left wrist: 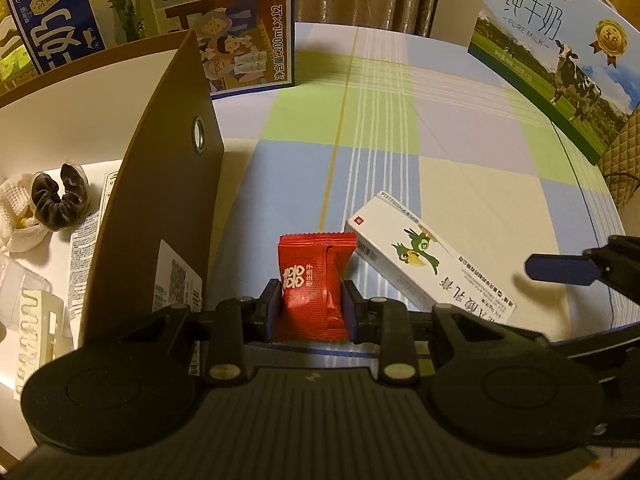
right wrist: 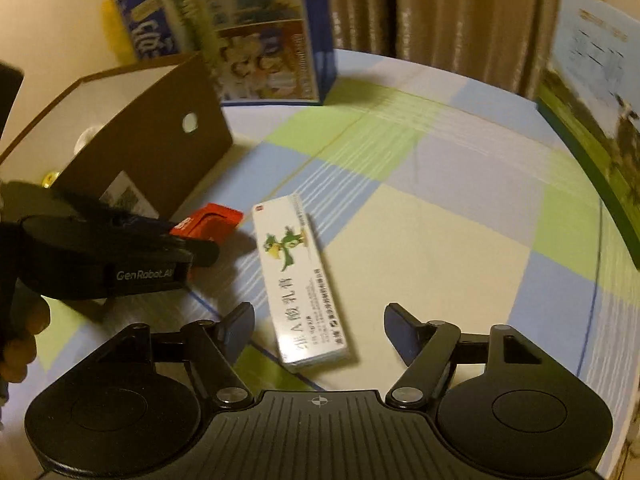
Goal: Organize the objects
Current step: 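Grasp the white ointment box with the right tool while the left tool holds the packet, then carry the red packet and ointment box with both tools over the brown box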
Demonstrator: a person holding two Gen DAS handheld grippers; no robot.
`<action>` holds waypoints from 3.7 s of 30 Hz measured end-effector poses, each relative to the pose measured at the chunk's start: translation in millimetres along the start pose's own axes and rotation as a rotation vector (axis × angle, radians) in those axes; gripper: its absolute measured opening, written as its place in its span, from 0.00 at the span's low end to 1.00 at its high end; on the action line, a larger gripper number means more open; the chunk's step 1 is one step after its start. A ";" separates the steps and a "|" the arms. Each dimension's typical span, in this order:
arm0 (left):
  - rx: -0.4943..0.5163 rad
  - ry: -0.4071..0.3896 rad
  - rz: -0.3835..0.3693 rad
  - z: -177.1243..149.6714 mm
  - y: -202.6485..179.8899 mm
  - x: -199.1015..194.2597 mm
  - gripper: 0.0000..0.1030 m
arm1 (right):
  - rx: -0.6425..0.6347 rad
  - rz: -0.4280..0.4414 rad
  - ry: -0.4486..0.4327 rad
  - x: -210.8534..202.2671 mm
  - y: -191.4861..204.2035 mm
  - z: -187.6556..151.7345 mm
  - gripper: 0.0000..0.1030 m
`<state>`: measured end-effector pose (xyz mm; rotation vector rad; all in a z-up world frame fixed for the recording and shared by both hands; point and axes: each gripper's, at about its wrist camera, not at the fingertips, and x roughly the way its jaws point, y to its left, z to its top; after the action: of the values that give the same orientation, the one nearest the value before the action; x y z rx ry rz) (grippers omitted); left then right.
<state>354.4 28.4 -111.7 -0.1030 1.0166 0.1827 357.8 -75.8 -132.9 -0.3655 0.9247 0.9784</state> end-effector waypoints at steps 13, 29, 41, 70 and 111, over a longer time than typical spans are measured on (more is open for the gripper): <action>0.007 0.014 -0.002 -9.2 -1.0 -4.7 0.25 | 0.006 -0.083 0.009 -4.3 7.0 -20.2 0.36; 0.020 0.040 -0.003 -18.2 -3.8 7.0 0.29 | 0.252 -0.241 0.009 -59.6 -5.6 -79.3 0.36; 0.105 0.079 -0.050 -59.8 -4.0 -21.4 0.25 | 0.322 -0.259 0.020 -90.2 10.6 -114.9 0.36; 0.057 0.112 -0.028 -142.7 40.6 -78.0 0.33 | 0.273 -0.224 0.060 -81.1 54.6 -128.6 0.47; 0.059 0.073 -0.049 -151.2 71.2 -103.0 0.24 | 0.210 -0.134 0.043 -98.4 113.1 -126.6 0.34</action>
<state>161.1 61.8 -103.0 -0.0807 1.0899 0.1050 177.2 -150.1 -113.2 -0.2676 1.0183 0.7452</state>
